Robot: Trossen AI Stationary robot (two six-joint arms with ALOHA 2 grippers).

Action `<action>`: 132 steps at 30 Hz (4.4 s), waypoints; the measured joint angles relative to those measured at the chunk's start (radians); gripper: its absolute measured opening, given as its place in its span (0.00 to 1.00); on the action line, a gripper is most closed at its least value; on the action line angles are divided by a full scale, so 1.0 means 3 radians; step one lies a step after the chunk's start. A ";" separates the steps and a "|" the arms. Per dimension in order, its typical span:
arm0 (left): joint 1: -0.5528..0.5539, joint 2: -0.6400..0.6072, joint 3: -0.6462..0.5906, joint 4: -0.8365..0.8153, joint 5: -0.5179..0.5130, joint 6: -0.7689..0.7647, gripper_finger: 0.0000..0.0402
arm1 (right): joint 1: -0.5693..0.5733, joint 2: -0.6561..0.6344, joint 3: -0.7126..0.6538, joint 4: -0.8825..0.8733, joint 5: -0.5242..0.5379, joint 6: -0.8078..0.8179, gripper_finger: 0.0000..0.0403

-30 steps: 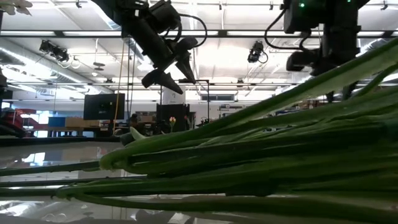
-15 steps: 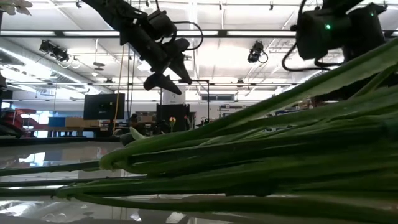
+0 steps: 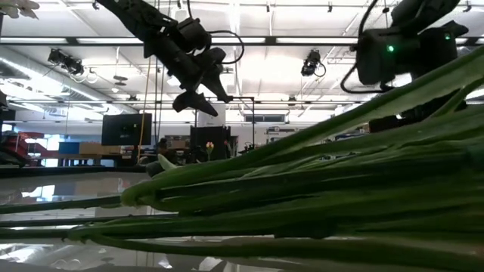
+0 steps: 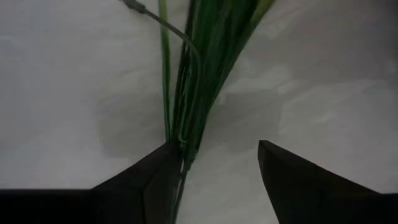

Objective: Sort flowers into vase by color
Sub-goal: Put the right red flowers into the red vase

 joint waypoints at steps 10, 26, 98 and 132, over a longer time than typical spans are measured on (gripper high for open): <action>-0.0001 0.0001 0.0000 -0.0027 -0.0017 -0.0007 0.64 | -0.0230 -0.0056 0.0099 0.0014 0.0180 -0.0166 0.57; -0.0001 0.0001 0.0000 0.0094 -0.0114 -0.0073 0.64 | -0.0670 0.0260 -0.0084 0.0447 0.0025 -0.0793 0.44; -0.1226 -0.0131 0.0000 0.2428 0.0168 -0.0007 0.57 | -0.0357 -0.1391 0.0106 0.4789 0.0594 -0.5975 0.04; -0.1738 0.0993 0.1741 0.1883 -0.0181 0.0188 0.45 | 0.0148 -0.1934 0.0686 0.3327 0.0396 -0.6495 0.04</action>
